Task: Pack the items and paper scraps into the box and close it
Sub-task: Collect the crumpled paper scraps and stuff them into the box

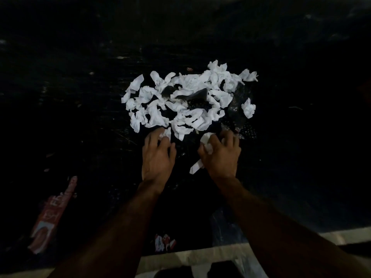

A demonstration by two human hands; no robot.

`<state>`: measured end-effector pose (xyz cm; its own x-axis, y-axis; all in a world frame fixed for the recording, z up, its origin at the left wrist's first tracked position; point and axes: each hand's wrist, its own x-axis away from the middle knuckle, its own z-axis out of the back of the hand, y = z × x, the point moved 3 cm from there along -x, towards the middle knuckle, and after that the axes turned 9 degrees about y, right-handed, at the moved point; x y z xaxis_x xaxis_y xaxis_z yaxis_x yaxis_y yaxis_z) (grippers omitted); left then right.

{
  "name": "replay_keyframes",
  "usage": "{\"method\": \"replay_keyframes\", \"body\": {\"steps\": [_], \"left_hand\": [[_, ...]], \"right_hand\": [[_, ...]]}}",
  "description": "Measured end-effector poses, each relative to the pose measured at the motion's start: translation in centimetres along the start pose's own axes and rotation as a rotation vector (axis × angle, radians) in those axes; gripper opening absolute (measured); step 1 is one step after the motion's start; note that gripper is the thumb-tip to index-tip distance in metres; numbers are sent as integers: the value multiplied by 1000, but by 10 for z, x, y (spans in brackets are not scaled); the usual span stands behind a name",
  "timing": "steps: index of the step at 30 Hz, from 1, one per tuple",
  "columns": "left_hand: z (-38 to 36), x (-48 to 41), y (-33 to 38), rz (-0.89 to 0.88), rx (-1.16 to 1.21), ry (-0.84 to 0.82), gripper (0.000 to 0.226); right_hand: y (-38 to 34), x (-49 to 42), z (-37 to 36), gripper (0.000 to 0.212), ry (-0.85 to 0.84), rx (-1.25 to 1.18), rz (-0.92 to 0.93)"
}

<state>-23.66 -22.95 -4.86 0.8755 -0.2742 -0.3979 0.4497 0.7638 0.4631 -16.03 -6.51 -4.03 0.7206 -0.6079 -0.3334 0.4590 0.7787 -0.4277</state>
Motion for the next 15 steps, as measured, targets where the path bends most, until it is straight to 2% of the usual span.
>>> {"method": "replay_keyframes", "body": {"steps": [3,9,11,13,15], "left_hand": [[2,0,3,3,60,6,9],[7,2,9,-15,38,-51,25],[5,3,8,-46,-8,-51,15],[6,-1,7,-11,-8,-74,18],[8,-10,6,73,44,-145,27]], "right_hand": [[5,1,-6,30,-22,-137,49],[1,1,3,43,-77,-247,-15],[0,-4,4,46,-95,-234,-8],[0,-15,6,39,-156,-184,-18],[5,-27,8,31,-258,-196,-115]]}}
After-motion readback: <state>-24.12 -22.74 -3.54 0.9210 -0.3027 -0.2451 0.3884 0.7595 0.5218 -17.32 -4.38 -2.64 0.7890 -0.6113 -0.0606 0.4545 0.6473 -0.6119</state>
